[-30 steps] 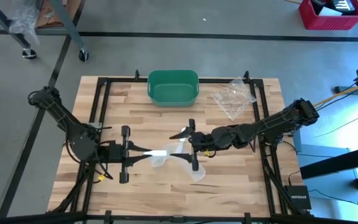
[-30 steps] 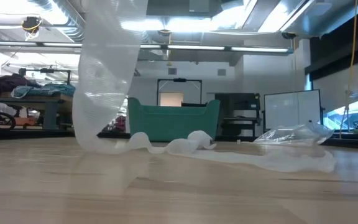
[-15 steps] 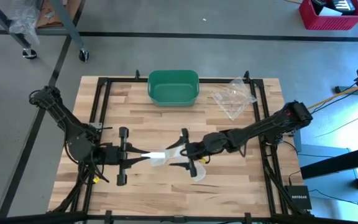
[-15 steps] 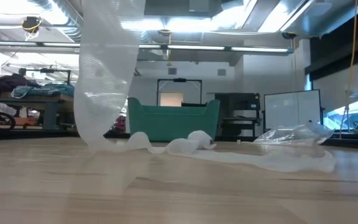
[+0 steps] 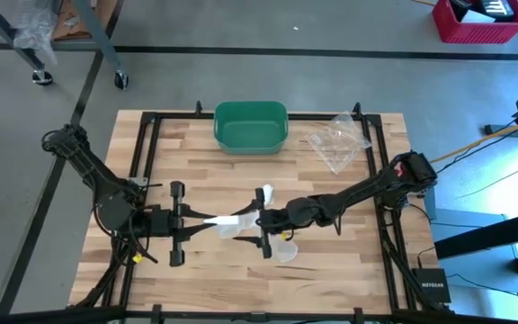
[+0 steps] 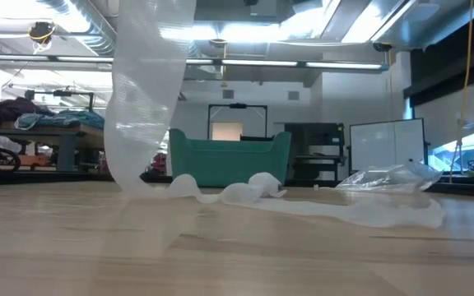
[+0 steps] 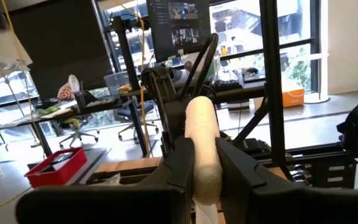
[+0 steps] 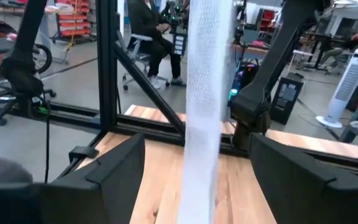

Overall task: Roll bandage
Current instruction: Roll the bottom white bandage

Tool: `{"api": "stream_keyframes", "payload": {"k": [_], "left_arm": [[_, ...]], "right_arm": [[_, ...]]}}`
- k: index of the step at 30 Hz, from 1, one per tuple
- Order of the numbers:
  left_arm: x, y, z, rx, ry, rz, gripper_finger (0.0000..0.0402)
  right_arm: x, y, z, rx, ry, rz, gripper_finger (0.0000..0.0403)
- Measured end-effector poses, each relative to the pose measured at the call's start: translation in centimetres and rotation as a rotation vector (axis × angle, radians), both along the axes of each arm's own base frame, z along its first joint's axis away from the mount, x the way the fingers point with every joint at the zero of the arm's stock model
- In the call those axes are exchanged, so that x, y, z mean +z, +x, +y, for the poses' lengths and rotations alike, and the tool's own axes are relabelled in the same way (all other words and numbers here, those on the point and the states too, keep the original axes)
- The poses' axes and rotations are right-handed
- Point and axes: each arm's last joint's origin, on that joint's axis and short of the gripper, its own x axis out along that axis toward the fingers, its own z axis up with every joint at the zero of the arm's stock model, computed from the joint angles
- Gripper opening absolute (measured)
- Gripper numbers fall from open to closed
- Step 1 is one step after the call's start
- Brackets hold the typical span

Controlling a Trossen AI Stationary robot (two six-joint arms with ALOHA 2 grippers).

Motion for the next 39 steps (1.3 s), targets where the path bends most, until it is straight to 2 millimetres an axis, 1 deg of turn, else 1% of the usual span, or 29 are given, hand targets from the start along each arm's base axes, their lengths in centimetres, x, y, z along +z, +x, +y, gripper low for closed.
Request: {"api": "stream_keyframes", "payload": {"k": [4,8,11,14,19,20,21,25,30,33,35,39], "left_arm": [[0.0,0.1,0.1,-0.025,0.002,-0.004,0.0043],[0.0,0.3,0.1,-0.051,0.006,-0.007,0.0043],[0.0,0.3,0.2,-0.051,0.008,-0.007,0.0043],[0.1,0.4,0.3,-0.044,0.014,-0.009,0.0043],[0.1,0.4,0.3,-0.044,0.009,-0.015,0.0043],[0.1,0.4,0.3,-0.044,0.009,-0.016,0.0043],[0.2,0.4,0.3,-0.044,0.008,-0.018,0.0043],[0.3,0.4,0.3,-0.025,0.03,-0.03,0.0043],[0.6,0.3,0.5,0.027,0.071,-0.04,0.0043],[0.6,0.3,0.6,0.051,0.091,-0.032,0.0043],[0.6,0.3,0.6,0.054,0.099,-0.03,0.0043],[0.6,0.3,0.6,0.062,0.119,-0.025,0.0043]], "right_arm": [[0.2,0.0,0.0,-0.007,0.004,-0.013,0.0281],[0.2,0.0,0.0,-0.014,0.003,-0.01,0.0247],[0.2,0.0,0.0,-0.015,0.004,-0.014,0.02],[0.4,0.0,0.0,-0.015,0.017,-0.036,0.0139],[0.2,0.0,0.0,-0.014,0.004,-0.015,0.0029],[0.2,0.0,0.0,-0.014,-0.01,-0.011,0.0015],[0.1,0.0,0.0,-0.014,-0.025,-0.008,0.0009],[0.3,-0.3,0.7,0.008,-0.074,-0.017,0.0023],[0.9,-1.4,2.6,0.062,-0.108,-0.029,0.0005],[1.1,-2.1,4.1,0.064,-0.133,-0.033,0.0011],[1.7,-2.3,5.2,0.065,-0.159,-0.019,0.0014],[3.8,-2.6,7.3,0.105,-0.214,0.042,0.0008]]}}
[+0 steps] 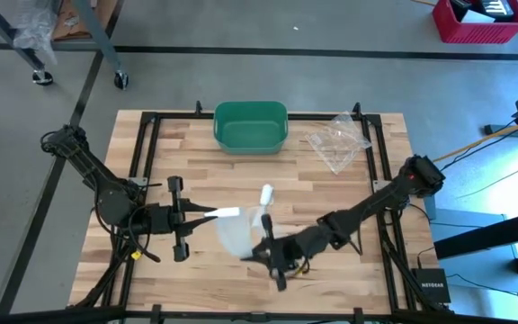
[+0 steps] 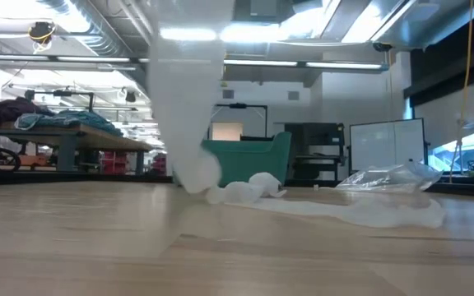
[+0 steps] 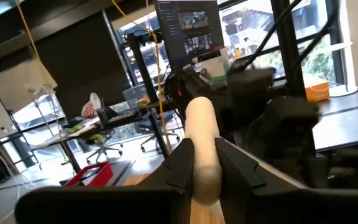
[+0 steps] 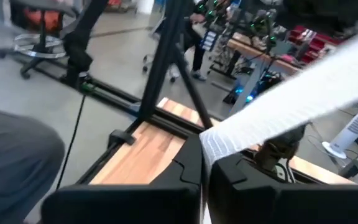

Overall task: Roll bandage
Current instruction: Roll the bottom white bandage

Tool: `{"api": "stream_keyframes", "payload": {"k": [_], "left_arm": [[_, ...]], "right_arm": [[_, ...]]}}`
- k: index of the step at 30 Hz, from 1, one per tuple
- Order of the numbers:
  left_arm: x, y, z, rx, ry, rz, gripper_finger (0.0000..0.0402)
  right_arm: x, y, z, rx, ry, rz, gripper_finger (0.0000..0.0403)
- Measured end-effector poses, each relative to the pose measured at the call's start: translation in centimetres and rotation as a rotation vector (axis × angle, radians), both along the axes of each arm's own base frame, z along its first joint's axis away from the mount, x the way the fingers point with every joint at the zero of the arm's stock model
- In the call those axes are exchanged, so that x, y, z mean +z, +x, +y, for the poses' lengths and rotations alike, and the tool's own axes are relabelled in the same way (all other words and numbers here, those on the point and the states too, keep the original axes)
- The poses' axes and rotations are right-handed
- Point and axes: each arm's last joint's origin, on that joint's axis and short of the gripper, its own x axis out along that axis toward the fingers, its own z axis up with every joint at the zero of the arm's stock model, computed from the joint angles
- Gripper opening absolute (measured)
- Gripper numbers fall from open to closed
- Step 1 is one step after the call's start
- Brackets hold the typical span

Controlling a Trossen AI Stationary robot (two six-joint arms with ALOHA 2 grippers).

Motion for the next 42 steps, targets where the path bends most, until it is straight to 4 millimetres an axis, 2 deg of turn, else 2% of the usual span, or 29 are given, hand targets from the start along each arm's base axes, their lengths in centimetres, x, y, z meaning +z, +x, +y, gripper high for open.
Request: {"api": "stream_keyframes", "payload": {"k": [7,11,18,25,31,35,42], "left_arm": [[-0.2,0.3,0.0,0.042,0.022,0.012,0.004],[-1.1,1.5,-0.1,0.071,0.051,0.04,0.0029],[-2.7,3.2,-0.2,0.152,0.142,0.117,0.0036],[-3.9,3.8,-0.9,0.154,0.217,0.175,0.0031],[-4.8,4.4,-1.4,0.153,0.237,0.198,0.0035],[-5.3,4.7,-1.7,0.152,0.254,0.211,0.003],[-5.5,4.7,-1.9,0.145,0.207,0.204,0.0036]], "right_arm": [[3.9,-0.8,2.4,0.045,-0.044,0.023,0.0011],[5.1,-0.8,2.6,0.052,-0.038,0.014,0.0009],[6.7,-0.9,2.8,0.079,-0.021,-0.018,0.0007],[10.1,-1.2,2.8,0.058,-0.054,-0.068,0.0009],[13.2,-1.3,1.7,-0.023,-0.065,-0.094,0.0009],[15.1,-0.9,0.2,-0.079,-0.044,-0.133,0.0015],[16.0,0.6,-3.3,-0.184,-0.019,-0.153,0.0016]]}}
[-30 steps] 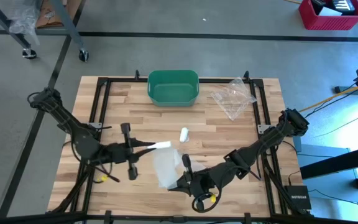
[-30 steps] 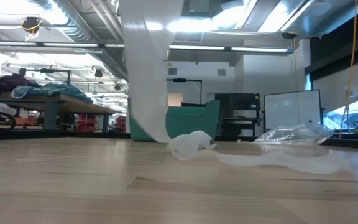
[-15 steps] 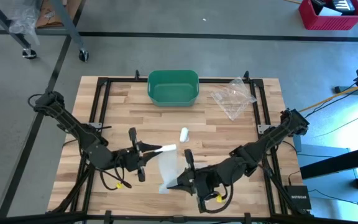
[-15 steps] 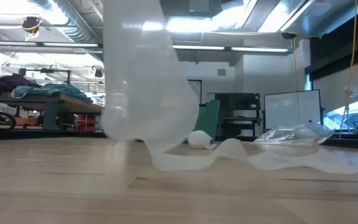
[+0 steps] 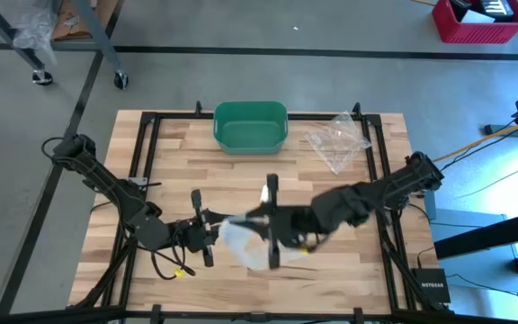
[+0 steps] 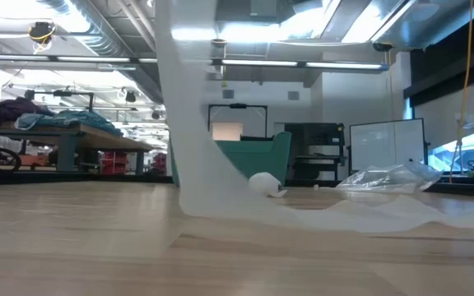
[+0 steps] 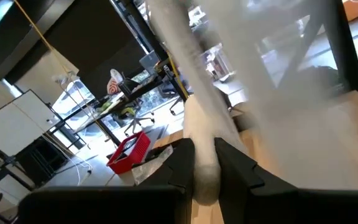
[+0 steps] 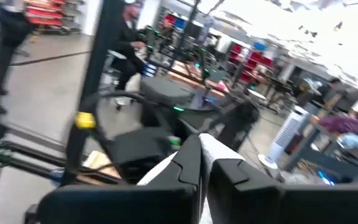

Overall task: Roll bandage
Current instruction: Roll the bottom white bandage

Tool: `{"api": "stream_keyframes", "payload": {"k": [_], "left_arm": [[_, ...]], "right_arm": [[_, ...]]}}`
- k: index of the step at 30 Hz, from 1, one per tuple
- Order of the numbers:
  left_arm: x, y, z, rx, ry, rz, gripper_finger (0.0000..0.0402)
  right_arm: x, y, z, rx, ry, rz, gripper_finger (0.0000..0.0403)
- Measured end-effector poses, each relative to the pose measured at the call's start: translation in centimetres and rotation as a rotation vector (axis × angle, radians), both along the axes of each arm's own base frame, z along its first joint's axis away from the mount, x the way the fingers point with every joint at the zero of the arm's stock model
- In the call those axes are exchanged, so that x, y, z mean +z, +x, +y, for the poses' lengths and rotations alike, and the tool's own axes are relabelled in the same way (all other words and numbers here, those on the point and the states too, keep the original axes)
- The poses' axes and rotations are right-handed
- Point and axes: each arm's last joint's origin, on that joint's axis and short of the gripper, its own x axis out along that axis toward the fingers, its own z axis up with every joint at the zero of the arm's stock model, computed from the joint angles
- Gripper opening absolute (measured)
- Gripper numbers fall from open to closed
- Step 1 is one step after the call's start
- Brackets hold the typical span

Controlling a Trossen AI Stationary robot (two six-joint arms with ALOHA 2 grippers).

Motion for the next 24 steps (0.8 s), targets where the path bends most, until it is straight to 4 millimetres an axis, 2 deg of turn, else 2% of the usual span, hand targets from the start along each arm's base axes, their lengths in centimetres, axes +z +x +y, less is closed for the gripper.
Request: {"api": "stream_keyframes", "payload": {"k": [7,15,19,24], "left_arm": [[-0.2,-0.3,-0.4,-0.017,-0.025,0.008,0.0034],[-0.5,-0.3,-0.4,-0.013,-0.07,0.012,0.0032],[-0.5,-0.2,-0.2,-0.004,-0.083,0.008,0.0035],[-0.5,-0.1,-0.1,-0.004,-0.083,0.011,0.0033]], "right_arm": [[-0.7,1.5,-3.7,-0.1,0.058,0.068,0.0016],[-3.2,2.2,-7.9,-0.183,0.065,0.322,0.0017],[-3.7,2.4,-9.0,-0.198,0.158,0.368,0.0017],[-4.7,2.6,-9.3,-0.172,0.231,0.446,0.0018]]}}
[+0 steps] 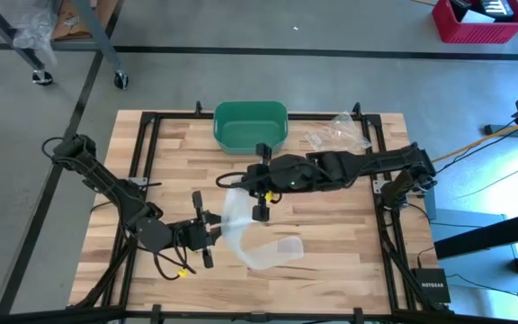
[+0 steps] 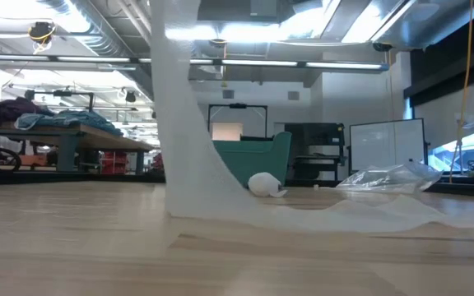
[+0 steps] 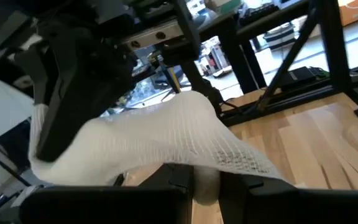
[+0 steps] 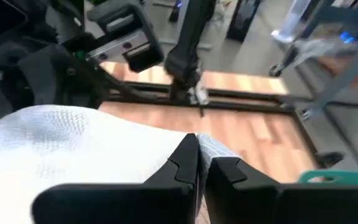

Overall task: Roll bandage
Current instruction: Roll the bottom white bandage

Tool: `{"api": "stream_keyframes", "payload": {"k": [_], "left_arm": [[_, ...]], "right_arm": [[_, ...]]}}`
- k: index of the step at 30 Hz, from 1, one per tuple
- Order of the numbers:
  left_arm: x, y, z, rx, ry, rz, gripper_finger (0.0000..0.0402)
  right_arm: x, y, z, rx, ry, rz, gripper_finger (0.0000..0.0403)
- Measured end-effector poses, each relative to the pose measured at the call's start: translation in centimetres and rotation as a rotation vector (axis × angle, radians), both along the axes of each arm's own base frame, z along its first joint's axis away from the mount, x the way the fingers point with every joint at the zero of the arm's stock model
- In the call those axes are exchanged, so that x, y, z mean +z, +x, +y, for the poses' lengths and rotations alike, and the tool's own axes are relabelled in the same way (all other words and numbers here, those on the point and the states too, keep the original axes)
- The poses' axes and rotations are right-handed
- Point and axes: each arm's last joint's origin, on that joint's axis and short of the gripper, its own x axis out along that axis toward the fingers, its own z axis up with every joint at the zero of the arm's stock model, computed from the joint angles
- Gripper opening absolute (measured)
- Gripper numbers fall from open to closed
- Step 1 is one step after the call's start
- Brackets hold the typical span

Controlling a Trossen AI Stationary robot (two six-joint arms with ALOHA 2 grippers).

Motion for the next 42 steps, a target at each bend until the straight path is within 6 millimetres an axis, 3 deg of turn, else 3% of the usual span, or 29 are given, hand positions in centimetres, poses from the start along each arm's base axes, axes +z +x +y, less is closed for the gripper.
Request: {"api": "stream_keyframes", "payload": {"k": [4,10,17,21,29,37,42], "left_arm": [[-0.2,-0.1,-0.1,-0.004,0.009,0.014,0.0034],[-0.2,-0.1,-0.1,-0.002,0.006,0.012,0.0036],[-0.2,-0.1,-0.1,-0.001,0.006,0.013,0.0036],[-0.2,-0.1,-0.1,0.0,0.005,0.012,0.0037],[-0.2,-0.1,-0.1,-0.002,-0.009,0.009,0.0041],[-0.2,0.1,0.1,0.005,-0.012,0.007,0.0044],[-0.2,0.1,0.1,0.005,-0.013,0.007,0.0045]], "right_arm": [[-1.1,0.2,-0.1,0.029,0.136,0.086,0.0048],[-3.3,1.2,-0.5,0.003,0.159,0.192,0.016],[-2.0,0.4,-0.8,0.002,0.159,0.149,0.0244],[-1.4,-0.1,-0.9,0.002,0.161,0.129,0.0257],[-2.4,0.3,-0.6,0.074,0.201,0.191,0.0255],[0.4,-3.4,-0.1,0.109,0.258,0.206,0.0254],[1.2,-5.0,0.7,0.135,0.252,0.231,0.0254]]}}
